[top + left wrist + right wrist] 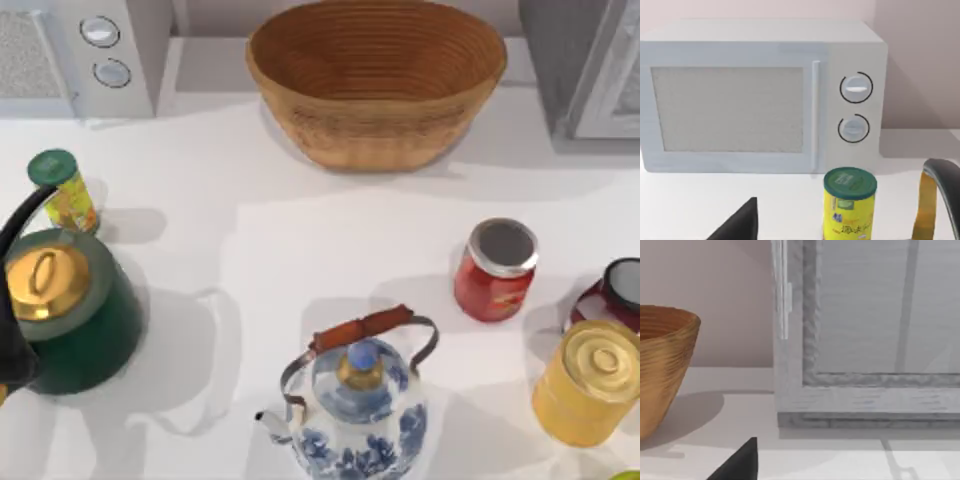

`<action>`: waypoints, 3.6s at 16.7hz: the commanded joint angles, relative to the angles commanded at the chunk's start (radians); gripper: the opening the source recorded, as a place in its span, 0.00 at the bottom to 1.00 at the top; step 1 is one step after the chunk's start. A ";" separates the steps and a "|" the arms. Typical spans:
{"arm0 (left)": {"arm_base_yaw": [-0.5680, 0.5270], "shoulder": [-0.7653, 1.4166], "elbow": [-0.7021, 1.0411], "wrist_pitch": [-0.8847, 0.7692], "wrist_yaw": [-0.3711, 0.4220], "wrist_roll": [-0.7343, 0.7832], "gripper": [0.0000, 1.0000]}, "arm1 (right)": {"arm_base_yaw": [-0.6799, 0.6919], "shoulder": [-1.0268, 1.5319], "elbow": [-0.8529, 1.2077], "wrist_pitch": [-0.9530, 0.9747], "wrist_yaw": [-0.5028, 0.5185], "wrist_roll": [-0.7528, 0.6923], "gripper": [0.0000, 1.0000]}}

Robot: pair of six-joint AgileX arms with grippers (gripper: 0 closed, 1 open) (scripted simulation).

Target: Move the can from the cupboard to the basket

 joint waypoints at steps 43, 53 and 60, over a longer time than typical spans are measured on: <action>0.000 0.000 0.000 0.000 0.000 0.000 1.00 | 0.164 1.336 1.730 -0.383 0.183 0.015 1.00; 0.000 0.000 0.000 0.000 0.000 0.000 1.00 | 0.123 1.545 1.902 -0.350 0.148 0.016 1.00; 0.000 0.000 0.000 0.000 0.000 0.000 1.00 | 0.123 1.545 1.902 -0.350 0.148 0.016 0.70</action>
